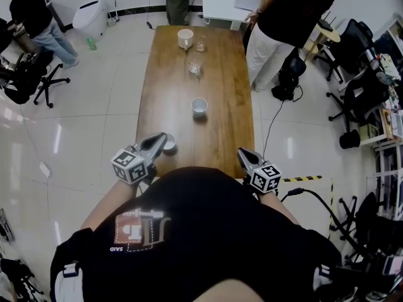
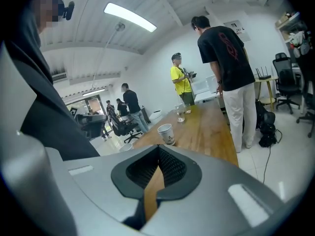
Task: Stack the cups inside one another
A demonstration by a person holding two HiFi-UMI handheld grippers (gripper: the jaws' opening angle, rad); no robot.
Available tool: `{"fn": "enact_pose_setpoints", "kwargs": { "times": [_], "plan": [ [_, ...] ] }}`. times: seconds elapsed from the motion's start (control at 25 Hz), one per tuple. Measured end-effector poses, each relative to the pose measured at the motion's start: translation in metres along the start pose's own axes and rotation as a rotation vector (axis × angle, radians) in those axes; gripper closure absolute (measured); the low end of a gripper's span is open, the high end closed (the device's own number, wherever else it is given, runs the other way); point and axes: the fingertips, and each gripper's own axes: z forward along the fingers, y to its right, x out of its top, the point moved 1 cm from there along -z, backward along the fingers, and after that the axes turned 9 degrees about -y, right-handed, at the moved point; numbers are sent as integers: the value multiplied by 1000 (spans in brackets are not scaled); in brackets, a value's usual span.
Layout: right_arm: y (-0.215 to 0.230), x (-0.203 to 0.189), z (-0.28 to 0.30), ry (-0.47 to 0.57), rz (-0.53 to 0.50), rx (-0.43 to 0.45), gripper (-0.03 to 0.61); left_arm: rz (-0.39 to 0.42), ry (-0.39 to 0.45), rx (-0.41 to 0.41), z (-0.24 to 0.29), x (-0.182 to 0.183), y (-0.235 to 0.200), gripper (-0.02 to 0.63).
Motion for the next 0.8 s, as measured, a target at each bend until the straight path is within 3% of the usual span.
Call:
{"fn": "enact_pose_setpoints", "kwargs": {
  "times": [0.44,0.8],
  "plan": [
    [-5,9,12,-26,-51,35,563,-8,28,31,-15,1,-3,620],
    [-11,91,67,-74,-358,67,548,-42,88,135,-66,-2,-19,620]
  ]
}}
